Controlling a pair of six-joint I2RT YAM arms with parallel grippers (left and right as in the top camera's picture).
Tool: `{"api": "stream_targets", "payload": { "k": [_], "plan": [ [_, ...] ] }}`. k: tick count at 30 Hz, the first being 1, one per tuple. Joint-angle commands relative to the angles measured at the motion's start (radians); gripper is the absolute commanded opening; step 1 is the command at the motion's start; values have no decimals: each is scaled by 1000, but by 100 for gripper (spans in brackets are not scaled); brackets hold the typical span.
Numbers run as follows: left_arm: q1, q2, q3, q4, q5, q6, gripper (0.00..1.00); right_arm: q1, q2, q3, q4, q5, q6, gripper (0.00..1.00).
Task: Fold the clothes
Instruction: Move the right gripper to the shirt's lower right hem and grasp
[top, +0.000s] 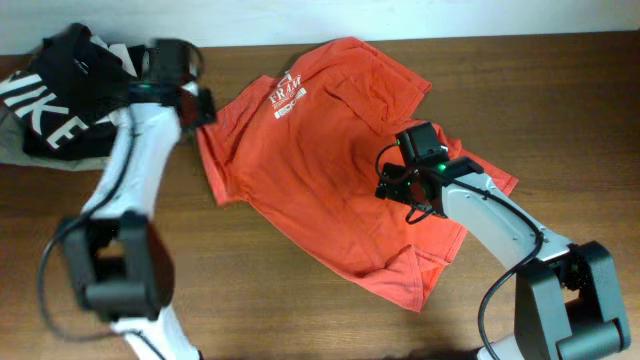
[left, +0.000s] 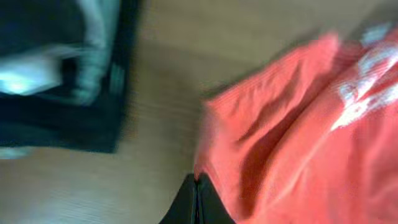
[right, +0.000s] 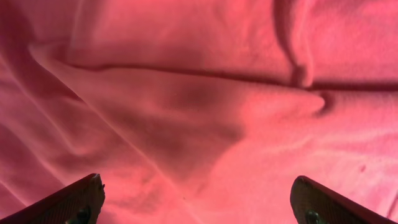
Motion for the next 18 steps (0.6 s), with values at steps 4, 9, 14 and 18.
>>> {"api": "stream_targets", "payload": {
  "k": [4, 9, 14, 18],
  "plan": [
    [145, -142, 27, -185, -54, -68, 1, -3, -183, 41, -188, -5, 12, 99],
    [219, -140, 27, -243, -56, -101, 1, 9, -379, 40, -443, -193, 11, 99],
    [225, -140, 27, -281, -53, -100, 1, 156, -354, -16, -513, -217, 38, 99],
    [225, -140, 27, -317, -56, -100, 1, 202, -300, -121, -532, -143, 178, 100]
  ]
}}
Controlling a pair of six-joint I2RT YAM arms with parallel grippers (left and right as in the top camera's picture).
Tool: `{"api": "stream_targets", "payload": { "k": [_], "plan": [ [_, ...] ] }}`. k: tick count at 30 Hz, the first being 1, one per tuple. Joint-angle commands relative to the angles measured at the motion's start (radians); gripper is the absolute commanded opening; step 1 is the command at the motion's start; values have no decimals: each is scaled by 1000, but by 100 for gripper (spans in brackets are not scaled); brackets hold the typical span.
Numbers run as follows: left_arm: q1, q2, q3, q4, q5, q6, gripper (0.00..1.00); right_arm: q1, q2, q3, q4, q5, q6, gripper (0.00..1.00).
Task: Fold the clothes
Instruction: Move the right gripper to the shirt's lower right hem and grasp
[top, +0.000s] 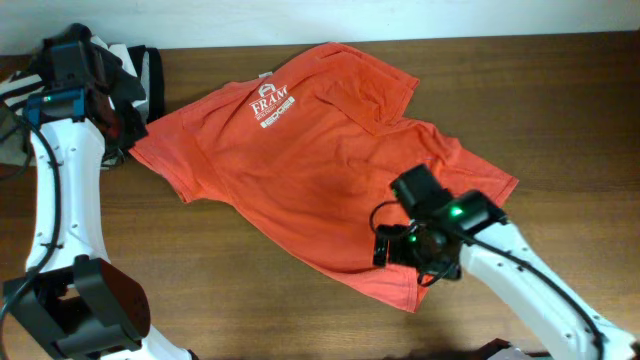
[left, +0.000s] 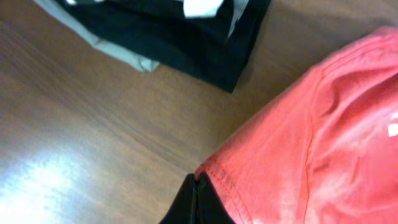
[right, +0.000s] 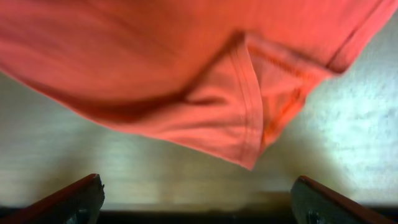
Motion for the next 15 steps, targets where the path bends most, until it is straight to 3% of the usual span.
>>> {"api": "stream_targets", "payload": {
  "k": [1, 3, 9, 12, 15],
  "plan": [
    [5, 0, -1, -9, -18, -14, 1, 10, 40, -97, 4, 45, 121, 100],
    [5, 0, -1, -8, -15, -17, 1, 10, 53, -148, 35, 43, 119, 93],
    [5, 0, -3, -9, -14, -21, 1, 11, 53, -266, 159, -77, 58, 90],
    [5, 2, -7, -8, -14, -21, 1, 11, 53, -313, 191, -82, 59, 79],
    [5, 2, -42, 14, -15, -21, 1, 11, 53, -351, 231, -105, 59, 61]
  ]
}}
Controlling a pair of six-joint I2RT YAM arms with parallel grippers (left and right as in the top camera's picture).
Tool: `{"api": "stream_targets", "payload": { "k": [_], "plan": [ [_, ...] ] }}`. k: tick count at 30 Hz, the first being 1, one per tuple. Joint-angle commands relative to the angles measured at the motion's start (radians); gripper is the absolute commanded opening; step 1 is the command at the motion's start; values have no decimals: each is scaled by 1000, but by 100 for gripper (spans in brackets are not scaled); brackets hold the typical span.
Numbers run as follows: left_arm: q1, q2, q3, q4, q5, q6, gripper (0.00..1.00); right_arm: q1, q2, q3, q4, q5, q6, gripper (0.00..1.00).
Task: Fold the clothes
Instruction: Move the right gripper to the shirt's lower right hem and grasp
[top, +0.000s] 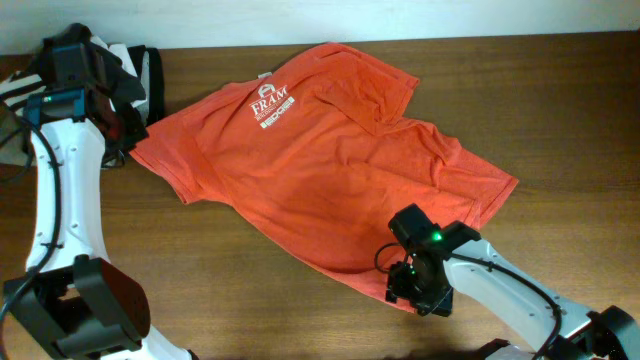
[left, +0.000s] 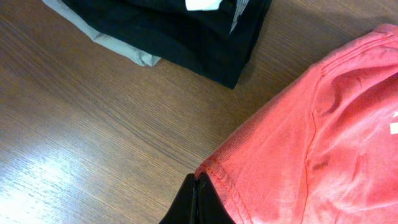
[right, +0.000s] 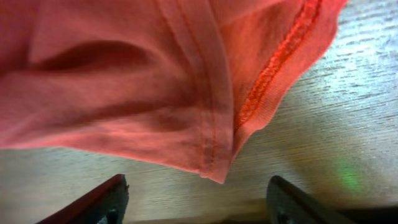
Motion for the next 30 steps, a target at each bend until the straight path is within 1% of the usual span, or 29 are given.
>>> {"api": "stream_targets", "payload": {
  "k": [1, 3, 13, 15, 17, 19, 21, 22, 23, 26, 28, 30],
  "plan": [
    [5, 2, -45, 28, -14, -11, 1, 5, 2, -30, 24, -26, 0, 60],
    [5, 2, -73, 56, -15, -11, 1, 5, 2, -30, 44, -31, 1, 58],
    [5, 2, -74, 58, -14, -11, 1, 3, 4, -59, 88, -16, 20, 58],
    [5, 2, -74, 58, -14, -11, 1, -19, 4, -59, 88, -11, 19, 57],
    [5, 2, -74, 58, -14, -11, 1, -29, 4, -61, 88, -11, 19, 50],
    [5, 2, -74, 58, -14, -11, 1, -29, 4, -64, 88, -11, 19, 33],
    [5, 2, -74, 60, -14, -11, 1, -29, 4, -64, 90, -8, 19, 21],
    [5, 2, -74, 60, -14, -11, 1, -29, 4, -64, 91, -8, 19, 19],
    [5, 2, -74, 61, -14, -11, 1, -29, 3, -63, 91, -3, 20, 4],
    [5, -1, -71, 60, 23, -11, 1, -29, 1, -35, 68, 58, 39, 4],
    [5, -13, -58, 57, 109, -10, 1, -29, -19, 47, -14, 113, 39, 4],
    [5, -39, -45, 56, 156, -10, 1, -29, -49, 150, -113, 179, 38, 4]
  ]
}}
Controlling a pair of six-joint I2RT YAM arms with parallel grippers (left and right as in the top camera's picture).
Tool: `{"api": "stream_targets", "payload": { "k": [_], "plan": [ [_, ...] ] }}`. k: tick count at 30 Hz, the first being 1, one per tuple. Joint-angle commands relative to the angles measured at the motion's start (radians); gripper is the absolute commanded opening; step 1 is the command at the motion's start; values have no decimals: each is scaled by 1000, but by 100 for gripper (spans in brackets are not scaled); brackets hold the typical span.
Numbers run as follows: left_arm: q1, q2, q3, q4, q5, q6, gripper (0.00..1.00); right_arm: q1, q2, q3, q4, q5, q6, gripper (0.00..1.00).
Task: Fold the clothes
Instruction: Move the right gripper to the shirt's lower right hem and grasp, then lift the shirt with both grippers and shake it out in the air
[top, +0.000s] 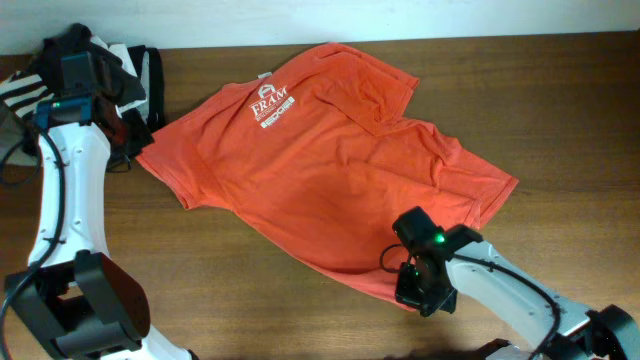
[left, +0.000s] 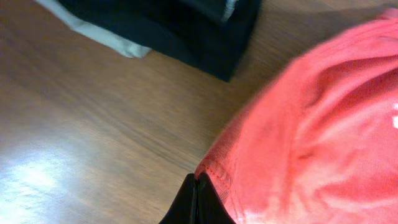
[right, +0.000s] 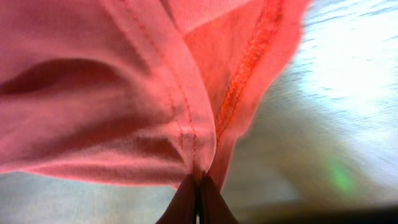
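An orange T-shirt (top: 330, 160) with a white chest print lies spread across the wooden table (top: 250, 290). My left gripper (top: 135, 140) is at its far left corner, shut on the hem (left: 214, 171) of that corner in the left wrist view (left: 197, 180). At the shirt's near edge my right gripper (top: 415, 290) is shut on a folded hem (right: 199, 143), its closed tips (right: 198, 182) pinching the seam. The print faces up.
A pile of black and white clothes (top: 110, 60) lies at the far left corner of the table, just behind my left gripper; its black fabric (left: 186, 31) and a grey layer show in the left wrist view. Bare wood runs along the front.
My right gripper, then open around the near hem, is now shut on it. My left gripper still pinches the left corner and has shifted slightly to the right.
At first my left gripper held the shirt's left edge near the dark pile while my right hovered open over the shirt's middle. Then the left corner was drawn out leftward and my right stood open at the near hem. Now both grippers pinch the shirt.
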Motion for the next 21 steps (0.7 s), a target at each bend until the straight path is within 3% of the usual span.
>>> {"api": "stream_targets", "payload": {
  "k": [1, 4, 9, 13, 18, 21],
  "plan": [
    [5, -61, 28, -1, 106, -10, 1, -4, -64, 208, -134, 165, 10, 4],
    [5, -191, 34, -6, 104, -10, 1, -4, -127, 529, -363, 335, 2, 4],
    [5, -397, 69, -6, 100, -11, 1, -4, -160, 1000, -537, 422, -101, 4],
    [5, -583, 172, -38, 0, -55, 1, -4, -160, 1450, -700, 538, -130, 4],
    [5, -698, 307, -39, -68, -55, 1, -4, -178, 1716, -716, 590, -186, 4],
    [5, -715, 338, -39, -126, -55, 1, -4, -182, 1780, -715, 656, -184, 4]
  ]
}}
